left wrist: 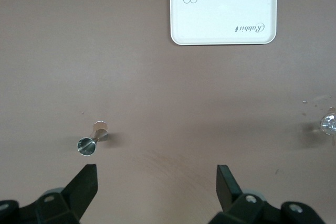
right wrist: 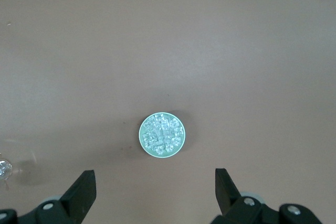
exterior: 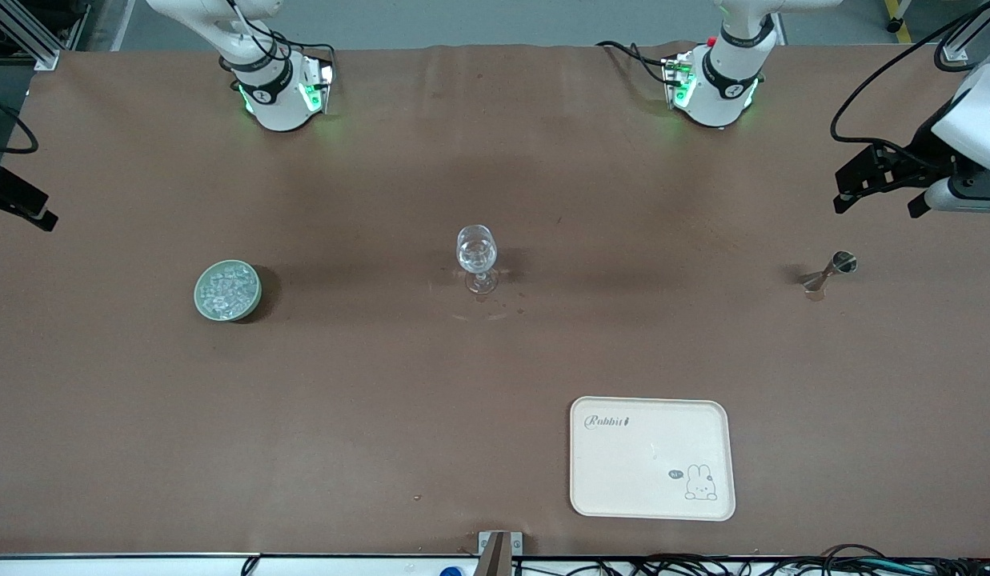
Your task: Pour wine and add ice with both arms
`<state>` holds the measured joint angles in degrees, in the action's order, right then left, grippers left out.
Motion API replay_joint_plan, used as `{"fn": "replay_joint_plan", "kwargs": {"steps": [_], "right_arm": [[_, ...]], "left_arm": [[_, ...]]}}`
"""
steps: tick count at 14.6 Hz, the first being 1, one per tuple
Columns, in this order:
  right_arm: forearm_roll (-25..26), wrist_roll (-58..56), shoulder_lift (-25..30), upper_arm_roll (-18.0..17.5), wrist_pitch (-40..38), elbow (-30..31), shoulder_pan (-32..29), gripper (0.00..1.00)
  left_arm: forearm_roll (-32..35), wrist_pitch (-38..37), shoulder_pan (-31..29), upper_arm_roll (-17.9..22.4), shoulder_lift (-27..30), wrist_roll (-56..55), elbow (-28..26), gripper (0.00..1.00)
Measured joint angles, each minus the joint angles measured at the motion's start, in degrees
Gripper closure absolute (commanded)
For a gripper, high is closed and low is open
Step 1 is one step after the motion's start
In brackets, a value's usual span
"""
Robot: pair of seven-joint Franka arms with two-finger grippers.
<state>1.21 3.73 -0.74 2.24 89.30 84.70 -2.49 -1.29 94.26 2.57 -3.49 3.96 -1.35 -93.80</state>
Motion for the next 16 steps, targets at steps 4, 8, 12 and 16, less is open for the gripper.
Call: {"fn": "replay_joint_plan", "kwargs": {"steps": [4,8,12,16], "right_arm": [[0.0,0.0,0.0,0.0,0.0,0.0,0.0,0.0],[0.0,0.0,0.0,0.0,0.0,0.0,0.0,0.0],[0.0,0.0,0.0,0.0,-0.2,0.0,0.0,0.0],[0.0,-0.1,-0.3,-0.2,0.3,4.1,0.3,0.0]], "left_arm": [[0.0,0.0,0.0,0.0,0.0,0.0,-0.2,0.0],[0.0,-0.2,0.0,0.4,0.0,-0.3,-0.8,0.0],[-1.0,-0.8,-0.2,5.3,-0.5,-4.4,-1.0,0.0],[-3.1,-1.0,-0.3,12.1,-2.8,-10.8,-1.3,0.0]]}}
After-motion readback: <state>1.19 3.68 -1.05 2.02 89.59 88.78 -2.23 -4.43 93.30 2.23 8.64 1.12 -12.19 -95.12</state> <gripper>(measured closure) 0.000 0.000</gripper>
